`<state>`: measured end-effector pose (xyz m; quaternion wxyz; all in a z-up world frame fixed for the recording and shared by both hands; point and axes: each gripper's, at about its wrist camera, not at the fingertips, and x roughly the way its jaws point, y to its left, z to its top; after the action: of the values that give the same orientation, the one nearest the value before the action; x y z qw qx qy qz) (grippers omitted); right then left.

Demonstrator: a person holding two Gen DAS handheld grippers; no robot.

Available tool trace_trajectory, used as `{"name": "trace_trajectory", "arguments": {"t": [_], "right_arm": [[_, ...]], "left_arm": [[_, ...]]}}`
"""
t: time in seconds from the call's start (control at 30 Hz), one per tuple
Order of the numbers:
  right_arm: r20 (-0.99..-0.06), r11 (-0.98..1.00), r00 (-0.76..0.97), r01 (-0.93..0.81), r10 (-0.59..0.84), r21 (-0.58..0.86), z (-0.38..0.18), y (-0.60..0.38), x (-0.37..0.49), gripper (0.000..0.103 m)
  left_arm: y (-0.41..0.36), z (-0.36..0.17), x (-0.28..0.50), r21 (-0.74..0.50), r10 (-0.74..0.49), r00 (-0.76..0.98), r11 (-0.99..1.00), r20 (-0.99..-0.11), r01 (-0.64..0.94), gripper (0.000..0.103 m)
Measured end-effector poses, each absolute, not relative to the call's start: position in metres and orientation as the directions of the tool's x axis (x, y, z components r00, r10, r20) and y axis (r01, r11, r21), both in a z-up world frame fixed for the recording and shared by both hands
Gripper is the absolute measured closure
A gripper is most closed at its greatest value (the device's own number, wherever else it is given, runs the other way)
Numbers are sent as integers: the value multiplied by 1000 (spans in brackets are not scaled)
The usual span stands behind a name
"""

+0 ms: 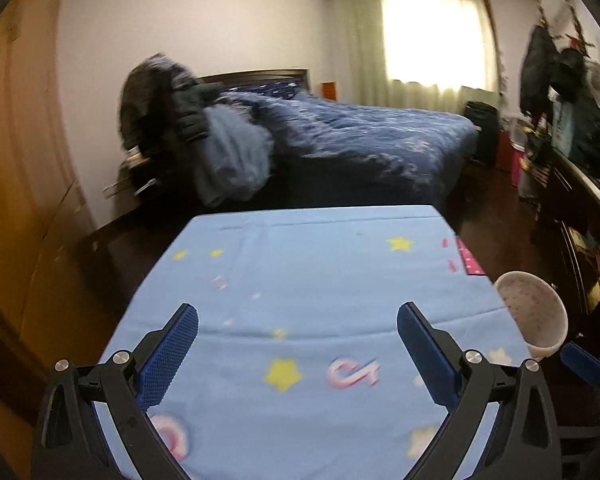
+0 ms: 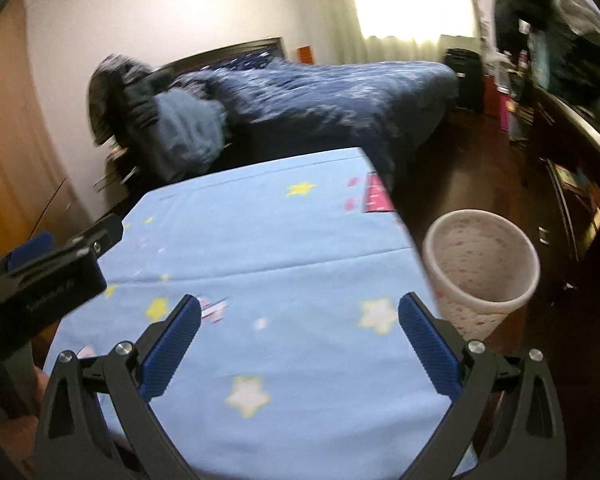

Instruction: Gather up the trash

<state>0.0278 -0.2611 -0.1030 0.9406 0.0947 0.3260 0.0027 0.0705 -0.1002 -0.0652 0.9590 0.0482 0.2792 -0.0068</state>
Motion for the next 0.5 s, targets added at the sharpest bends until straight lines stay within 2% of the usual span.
{"name": "trace_trajectory", "arguments": {"t": [0.2, 0.5], "right_arm": [[-621, 989, 780, 15, 82, 149, -93, -226, 12, 4], [-594, 994, 798, -51, 100, 100, -77, -193, -16, 4]], "left_arm": [[-42, -51, 30, -22, 40, 854, 998, -518, -59, 4], [-9, -34, -12, -21, 158, 876, 982, -456, -188, 4]]}}
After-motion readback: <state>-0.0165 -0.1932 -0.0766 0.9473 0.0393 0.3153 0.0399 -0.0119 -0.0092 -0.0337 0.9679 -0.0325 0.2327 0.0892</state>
